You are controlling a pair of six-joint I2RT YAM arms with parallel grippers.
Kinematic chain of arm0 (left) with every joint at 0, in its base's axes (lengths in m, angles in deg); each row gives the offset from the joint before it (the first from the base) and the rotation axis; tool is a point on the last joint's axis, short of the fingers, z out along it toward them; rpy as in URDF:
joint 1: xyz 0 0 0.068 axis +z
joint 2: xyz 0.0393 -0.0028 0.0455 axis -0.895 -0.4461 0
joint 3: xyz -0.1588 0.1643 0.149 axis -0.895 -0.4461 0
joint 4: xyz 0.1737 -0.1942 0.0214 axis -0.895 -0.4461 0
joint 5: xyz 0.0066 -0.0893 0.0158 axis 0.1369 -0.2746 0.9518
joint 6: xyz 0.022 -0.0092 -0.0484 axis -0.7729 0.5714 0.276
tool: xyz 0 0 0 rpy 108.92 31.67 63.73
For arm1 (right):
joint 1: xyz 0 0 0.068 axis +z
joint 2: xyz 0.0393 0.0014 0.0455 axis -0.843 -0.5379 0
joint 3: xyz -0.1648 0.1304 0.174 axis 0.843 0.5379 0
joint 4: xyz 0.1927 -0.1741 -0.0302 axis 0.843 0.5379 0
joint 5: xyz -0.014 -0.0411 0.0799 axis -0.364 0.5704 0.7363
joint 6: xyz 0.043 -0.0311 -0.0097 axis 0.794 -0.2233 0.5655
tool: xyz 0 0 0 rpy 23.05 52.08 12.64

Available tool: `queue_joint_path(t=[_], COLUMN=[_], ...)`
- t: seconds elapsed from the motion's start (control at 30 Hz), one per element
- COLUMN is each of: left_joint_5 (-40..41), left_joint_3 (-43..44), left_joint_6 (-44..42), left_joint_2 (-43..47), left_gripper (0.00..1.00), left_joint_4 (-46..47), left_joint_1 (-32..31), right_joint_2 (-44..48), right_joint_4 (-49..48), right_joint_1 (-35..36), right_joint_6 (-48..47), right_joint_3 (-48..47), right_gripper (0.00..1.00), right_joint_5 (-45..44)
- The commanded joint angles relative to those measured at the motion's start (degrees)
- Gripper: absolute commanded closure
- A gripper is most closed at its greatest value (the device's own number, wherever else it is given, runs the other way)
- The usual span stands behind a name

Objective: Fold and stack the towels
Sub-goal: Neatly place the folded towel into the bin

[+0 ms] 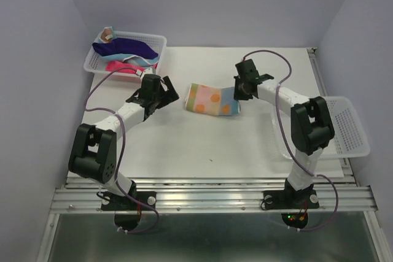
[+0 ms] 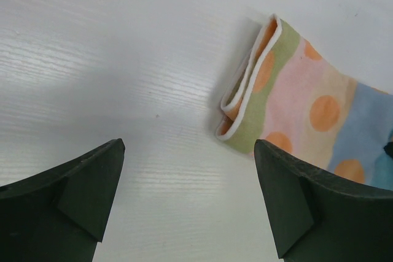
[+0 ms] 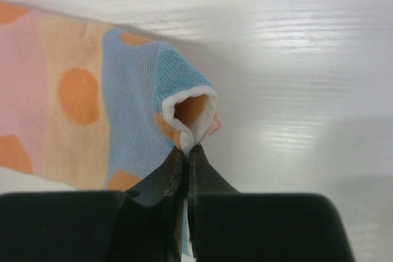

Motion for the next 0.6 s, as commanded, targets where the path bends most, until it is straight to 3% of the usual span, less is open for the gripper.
queue_joint_path(t=[0.0,0.27,0.57], left_joint_5=[-0.1,-1.9,-5.7], left_joint_3=[-1.7,-3.5,-3.5], left_joint_6=[-1.9,-3.6,-4.4], left_joint_2=[3.7,5.9,4.9], left_gripper=[0.01,0.01,0.01], left_joint_4=[2.6,4.9,6.7], left_joint_1=[-0.2,-0.2,-0.2], right_joint_2=[9.0,21.7,33.2], right_joint_4=[8.9,21.5,34.1], right_joint_1=[0.5,0.6,0.5], right_joint_6=[-6.6,-9.0,-14.0], right_joint_3=[0.0,6.8,7.3], right_gripper=[0.99,0.99,0.99], right_joint_5=[-5.7,-10.8,-16.6])
